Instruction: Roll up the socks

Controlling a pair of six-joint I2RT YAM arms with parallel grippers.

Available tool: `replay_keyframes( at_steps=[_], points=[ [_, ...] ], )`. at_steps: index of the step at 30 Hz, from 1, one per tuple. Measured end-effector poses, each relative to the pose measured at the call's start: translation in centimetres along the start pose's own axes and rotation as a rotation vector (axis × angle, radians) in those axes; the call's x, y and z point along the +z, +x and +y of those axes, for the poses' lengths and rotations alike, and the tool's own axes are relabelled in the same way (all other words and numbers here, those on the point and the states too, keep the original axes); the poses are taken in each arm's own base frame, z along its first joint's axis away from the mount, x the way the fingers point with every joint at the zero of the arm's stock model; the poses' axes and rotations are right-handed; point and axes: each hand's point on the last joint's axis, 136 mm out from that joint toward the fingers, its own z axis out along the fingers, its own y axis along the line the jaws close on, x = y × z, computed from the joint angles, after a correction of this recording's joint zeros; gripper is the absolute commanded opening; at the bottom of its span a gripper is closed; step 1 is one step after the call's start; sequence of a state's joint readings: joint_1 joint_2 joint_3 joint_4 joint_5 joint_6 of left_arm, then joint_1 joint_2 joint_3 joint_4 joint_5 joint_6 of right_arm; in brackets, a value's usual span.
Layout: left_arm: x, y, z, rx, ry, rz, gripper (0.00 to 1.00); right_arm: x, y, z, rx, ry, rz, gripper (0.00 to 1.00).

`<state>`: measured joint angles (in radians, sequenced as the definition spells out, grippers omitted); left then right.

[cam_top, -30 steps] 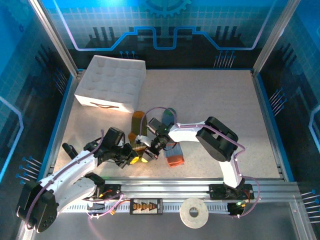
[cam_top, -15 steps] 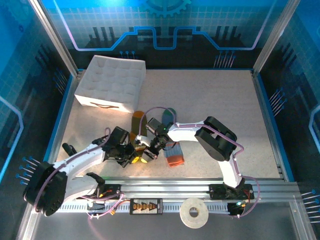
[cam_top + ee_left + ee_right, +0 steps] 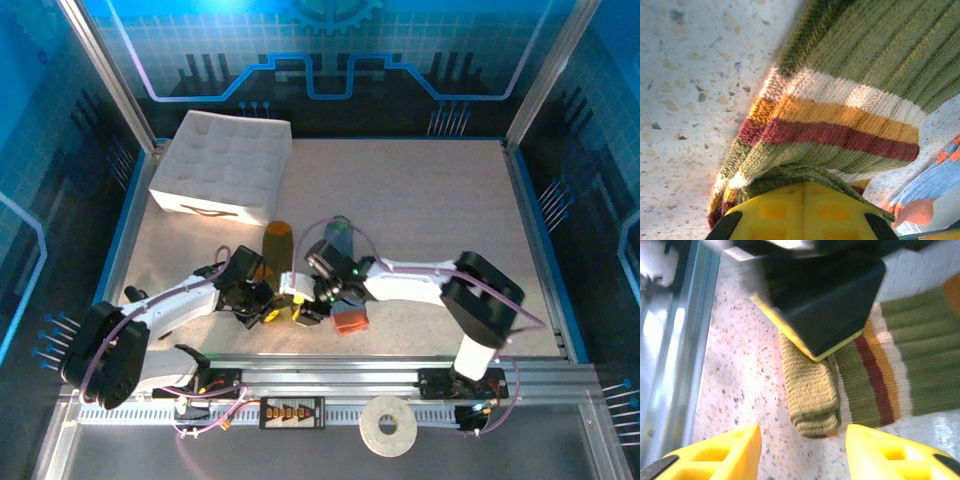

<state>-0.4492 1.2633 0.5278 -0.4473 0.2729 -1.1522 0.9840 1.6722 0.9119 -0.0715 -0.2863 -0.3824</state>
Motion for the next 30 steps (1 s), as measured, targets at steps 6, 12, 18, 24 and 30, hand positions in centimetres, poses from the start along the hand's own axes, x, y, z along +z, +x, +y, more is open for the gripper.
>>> replay_keyframes(
  at_steps=[6, 12, 18, 24, 30],
  points=[
    [0.0, -0.3, 0.0, -0.009, 0.002, 0.002, 0.03, 1.0, 1.4, 2.5, -0.413, 0.158, 0.046, 0.48],
    [-0.1, -0.5, 0.0, -0.012, -0.010, 0.015, 0.03, 2.9, 0.7, 1.0, -0.623, 0.308, 0.097, 0.42],
    [0.0, -0.6, -0.1, -0.015, -0.014, 0.024, 0.03, 4.6, 0.5, -0.6, -0.684, 0.376, 0.148, 0.33],
    [-0.2, -0.9, 0.0, -0.003, -0.024, 0.015, 0.12, 5.6, 0.3, -1.5, -0.653, 0.403, 0.170, 0.08],
    [-2.8, -2.0, -0.3, -0.033, -0.009, -0.068, 0.45, 5.8, -0.1, -1.5, -0.533, 0.354, 0.150, 0.00]
  ],
)
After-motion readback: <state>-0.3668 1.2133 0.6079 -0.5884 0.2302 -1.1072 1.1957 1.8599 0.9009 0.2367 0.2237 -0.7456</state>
